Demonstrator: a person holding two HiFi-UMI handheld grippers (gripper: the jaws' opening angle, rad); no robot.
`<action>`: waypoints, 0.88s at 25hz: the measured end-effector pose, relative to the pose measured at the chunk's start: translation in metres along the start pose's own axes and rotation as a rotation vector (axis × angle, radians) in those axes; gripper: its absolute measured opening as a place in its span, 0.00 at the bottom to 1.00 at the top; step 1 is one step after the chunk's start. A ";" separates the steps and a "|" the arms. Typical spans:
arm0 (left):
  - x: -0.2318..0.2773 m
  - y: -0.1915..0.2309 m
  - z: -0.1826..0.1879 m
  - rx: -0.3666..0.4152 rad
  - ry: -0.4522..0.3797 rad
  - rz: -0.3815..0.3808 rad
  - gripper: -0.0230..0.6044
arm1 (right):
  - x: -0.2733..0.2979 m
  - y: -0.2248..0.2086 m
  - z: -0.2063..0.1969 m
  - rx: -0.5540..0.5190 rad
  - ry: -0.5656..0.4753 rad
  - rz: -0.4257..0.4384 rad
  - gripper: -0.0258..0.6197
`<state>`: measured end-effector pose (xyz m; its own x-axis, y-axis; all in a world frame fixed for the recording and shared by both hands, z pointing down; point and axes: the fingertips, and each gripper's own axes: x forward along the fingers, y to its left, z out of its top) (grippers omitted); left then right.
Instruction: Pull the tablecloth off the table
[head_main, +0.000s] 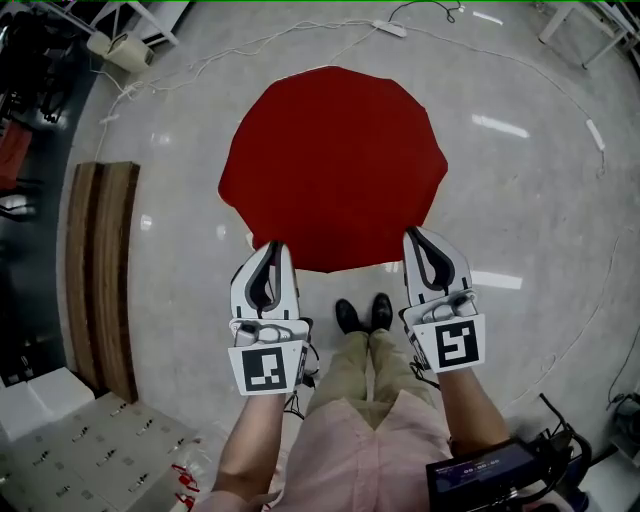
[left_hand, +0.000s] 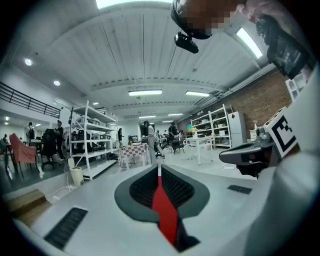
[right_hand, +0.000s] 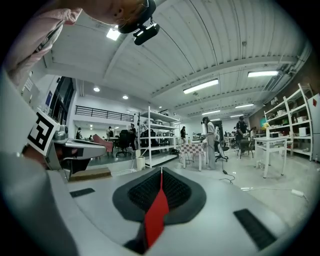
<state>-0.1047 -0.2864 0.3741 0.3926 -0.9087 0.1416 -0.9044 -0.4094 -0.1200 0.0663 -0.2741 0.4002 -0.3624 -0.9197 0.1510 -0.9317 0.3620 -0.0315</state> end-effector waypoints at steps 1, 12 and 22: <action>0.000 0.000 -0.007 -0.005 0.008 -0.005 0.08 | 0.002 0.003 -0.005 -0.001 -0.003 0.004 0.07; -0.005 -0.004 -0.092 -0.039 0.057 -0.067 0.08 | 0.009 0.028 -0.086 0.004 0.055 0.039 0.07; -0.001 -0.008 -0.173 -0.039 0.089 -0.116 0.18 | 0.014 0.036 -0.158 -0.039 0.086 0.077 0.09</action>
<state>-0.1271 -0.2686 0.5449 0.4800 -0.8441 0.2390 -0.8604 -0.5061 -0.0597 0.0319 -0.2503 0.5577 -0.4277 -0.8731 0.2339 -0.8988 0.4382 -0.0078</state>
